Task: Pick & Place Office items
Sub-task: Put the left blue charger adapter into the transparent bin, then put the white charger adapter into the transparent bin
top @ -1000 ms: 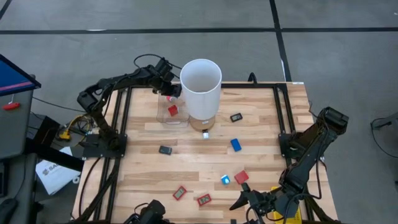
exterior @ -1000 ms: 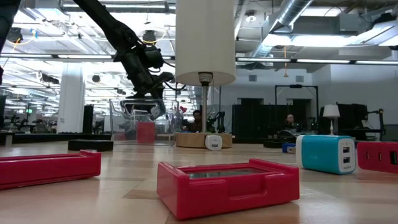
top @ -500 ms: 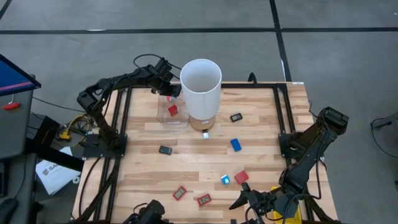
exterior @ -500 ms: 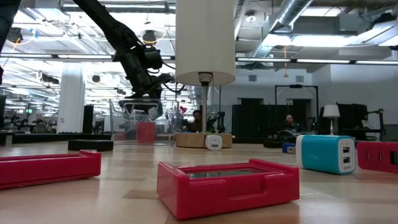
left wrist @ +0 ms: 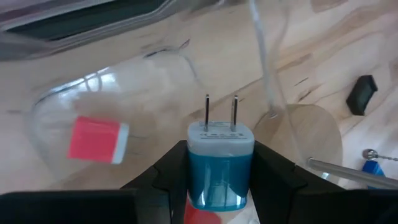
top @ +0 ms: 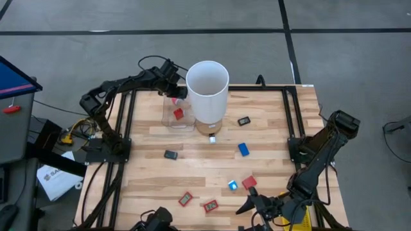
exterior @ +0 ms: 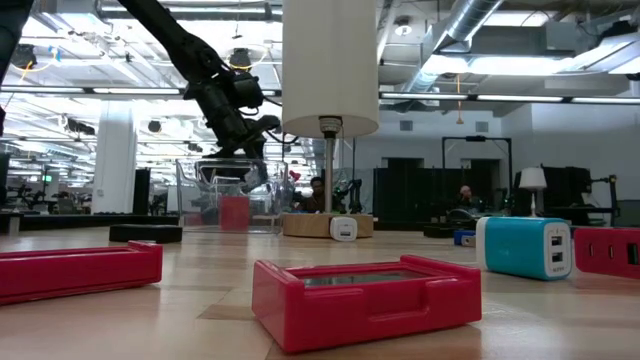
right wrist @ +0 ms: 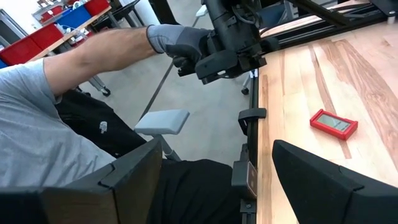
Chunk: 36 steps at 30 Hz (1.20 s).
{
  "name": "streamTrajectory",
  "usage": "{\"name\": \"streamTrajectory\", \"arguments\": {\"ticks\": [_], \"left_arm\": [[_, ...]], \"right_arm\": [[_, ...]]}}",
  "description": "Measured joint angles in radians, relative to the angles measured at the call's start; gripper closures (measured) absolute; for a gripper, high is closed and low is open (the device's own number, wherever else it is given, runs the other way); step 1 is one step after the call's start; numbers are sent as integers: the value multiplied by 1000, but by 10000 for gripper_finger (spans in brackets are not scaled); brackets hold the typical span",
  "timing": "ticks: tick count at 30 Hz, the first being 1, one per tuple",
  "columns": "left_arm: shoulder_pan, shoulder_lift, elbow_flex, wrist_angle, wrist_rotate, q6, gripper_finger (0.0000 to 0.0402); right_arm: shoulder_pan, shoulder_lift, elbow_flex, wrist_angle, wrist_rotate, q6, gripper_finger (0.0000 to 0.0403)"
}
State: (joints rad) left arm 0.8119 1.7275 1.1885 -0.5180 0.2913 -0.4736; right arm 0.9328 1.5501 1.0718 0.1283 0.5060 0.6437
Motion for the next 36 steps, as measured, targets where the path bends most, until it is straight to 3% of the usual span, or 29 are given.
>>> {"name": "streamTrajectory", "arguments": {"ticks": [24, 31, 36], "left_arm": [[-21, 93, 1, 44, -29, -4, 277], [-26, 46, -2, 69, -28, -1, 192], [-33, 31, -2, 84, -30, -1, 176]], "right_arm": [[2, 0, 0, -18, -3, 11, 106], [2, 0, 0, -20, -3, 11, 106], [2, 0, 0, -19, -3, 11, 106]]}}
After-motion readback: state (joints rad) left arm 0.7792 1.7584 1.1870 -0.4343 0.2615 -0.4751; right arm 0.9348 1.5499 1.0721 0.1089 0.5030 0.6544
